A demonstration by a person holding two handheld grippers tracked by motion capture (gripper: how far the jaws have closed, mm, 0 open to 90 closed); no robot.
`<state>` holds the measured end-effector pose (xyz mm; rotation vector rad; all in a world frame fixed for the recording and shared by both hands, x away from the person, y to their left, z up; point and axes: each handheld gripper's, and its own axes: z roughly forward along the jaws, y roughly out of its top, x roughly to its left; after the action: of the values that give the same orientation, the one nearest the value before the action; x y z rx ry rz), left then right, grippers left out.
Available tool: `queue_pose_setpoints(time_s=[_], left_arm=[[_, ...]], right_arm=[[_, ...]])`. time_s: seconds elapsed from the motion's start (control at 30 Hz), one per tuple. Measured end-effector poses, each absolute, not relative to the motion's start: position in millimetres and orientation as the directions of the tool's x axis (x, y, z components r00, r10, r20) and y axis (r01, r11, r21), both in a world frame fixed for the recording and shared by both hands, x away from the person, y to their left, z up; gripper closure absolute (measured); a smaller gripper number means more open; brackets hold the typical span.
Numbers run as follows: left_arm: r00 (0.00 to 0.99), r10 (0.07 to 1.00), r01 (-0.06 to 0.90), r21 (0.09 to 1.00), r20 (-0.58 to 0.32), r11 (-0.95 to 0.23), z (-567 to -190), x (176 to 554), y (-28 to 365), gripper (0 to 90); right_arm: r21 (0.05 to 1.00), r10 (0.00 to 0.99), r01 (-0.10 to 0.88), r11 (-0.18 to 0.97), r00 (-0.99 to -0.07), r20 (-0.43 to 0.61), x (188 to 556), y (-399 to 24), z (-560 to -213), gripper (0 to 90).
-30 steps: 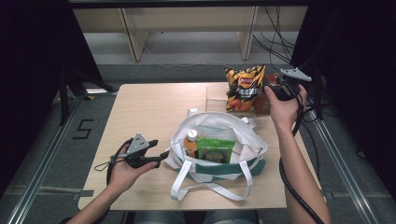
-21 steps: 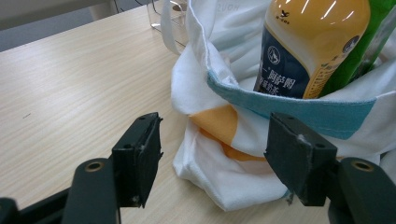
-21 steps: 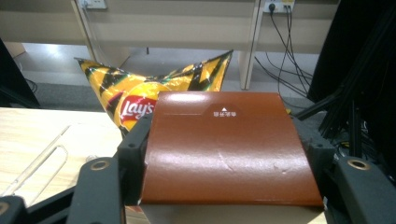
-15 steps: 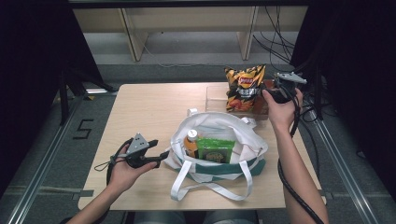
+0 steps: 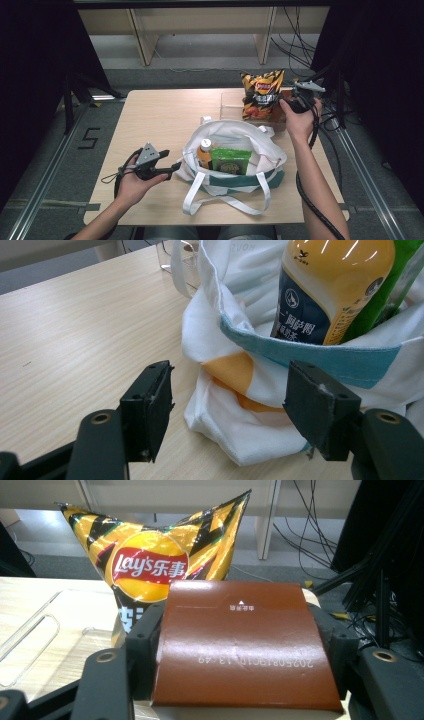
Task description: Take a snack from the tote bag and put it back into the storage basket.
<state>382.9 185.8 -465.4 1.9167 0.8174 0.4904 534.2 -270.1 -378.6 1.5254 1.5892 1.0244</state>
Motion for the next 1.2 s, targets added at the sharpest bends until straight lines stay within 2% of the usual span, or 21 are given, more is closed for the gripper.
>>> queue_pose_setpoints(time_s=[0.33,0.47,0.63,0.8,0.87,1.2], left_arm=[[0.696,0.718,0.332,0.888,-0.004,-0.317,-465,383,186,35.0],[0.695,0.719,0.333,0.888,-0.004,-0.317,-466,383,186,35.0],[0.695,0.719,0.333,0.885,0.003,-0.325,-466,383,186,35.0],[0.694,0.720,0.332,0.886,0.002,-0.323,-466,383,186,35.0],[0.694,0.720,0.333,0.886,0.001,-0.322,-466,383,186,35.0],[0.693,0.721,0.332,0.888,-0.001,-0.318,-465,382,184,34.9]], right_arm=[[0.896,0.998,0.444,0.000,-0.060,0.030,534,-269,-382,36.2],[0.892,0.997,0.452,-0.004,-0.065,0.038,535,-271,-382,24.2],[0.889,0.998,0.457,0.000,-0.062,0.032,532,-271,-380,21.0],[0.885,0.997,0.466,0.020,-0.073,0.016,527,-274,-379,20.7],[0.882,0.997,0.471,-0.022,-0.057,0.055,522,-274,-378,20.8],[0.895,0.992,0.446,-0.002,-0.109,0.057,494,-284,-376,23.3]])
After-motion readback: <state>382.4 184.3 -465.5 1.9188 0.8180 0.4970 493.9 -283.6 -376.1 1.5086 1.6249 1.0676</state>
